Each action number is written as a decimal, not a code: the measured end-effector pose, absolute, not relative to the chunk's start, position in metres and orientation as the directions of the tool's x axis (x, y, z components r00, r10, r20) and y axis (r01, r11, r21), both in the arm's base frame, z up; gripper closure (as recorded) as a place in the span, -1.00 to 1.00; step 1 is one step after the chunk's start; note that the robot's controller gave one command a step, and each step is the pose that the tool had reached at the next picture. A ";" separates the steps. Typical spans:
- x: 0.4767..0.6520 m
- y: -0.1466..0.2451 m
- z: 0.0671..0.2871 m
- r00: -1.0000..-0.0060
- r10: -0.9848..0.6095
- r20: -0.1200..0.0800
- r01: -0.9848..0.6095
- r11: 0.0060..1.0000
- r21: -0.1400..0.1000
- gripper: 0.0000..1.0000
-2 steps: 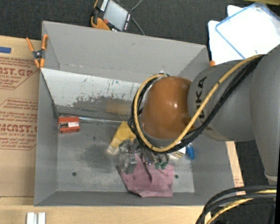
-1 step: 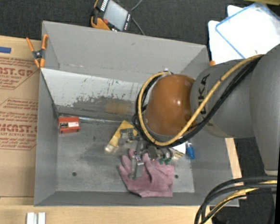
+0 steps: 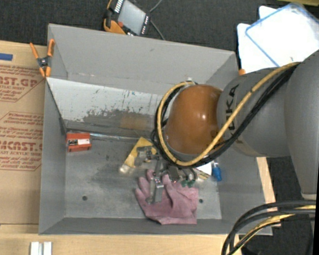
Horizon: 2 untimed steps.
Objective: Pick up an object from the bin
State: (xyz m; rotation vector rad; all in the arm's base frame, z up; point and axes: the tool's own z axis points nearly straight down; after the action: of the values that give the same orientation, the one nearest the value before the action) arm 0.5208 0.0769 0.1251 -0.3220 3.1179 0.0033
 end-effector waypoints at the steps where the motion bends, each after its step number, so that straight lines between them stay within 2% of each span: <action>1: 0.508 0.019 0.099 -0.988 -0.156 -0.003 -0.156 0.988 0.001 -1.00; 2: 0.521 0.010 0.106 -0.985 -0.174 -0.008 -0.174 0.985 0.004 -1.00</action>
Offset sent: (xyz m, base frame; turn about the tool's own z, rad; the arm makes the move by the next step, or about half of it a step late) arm 0.0117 -0.0788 -0.0116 0.0200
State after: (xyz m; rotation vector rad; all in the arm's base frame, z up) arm 0.5209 0.0104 0.1061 -0.2741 3.1220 0.0078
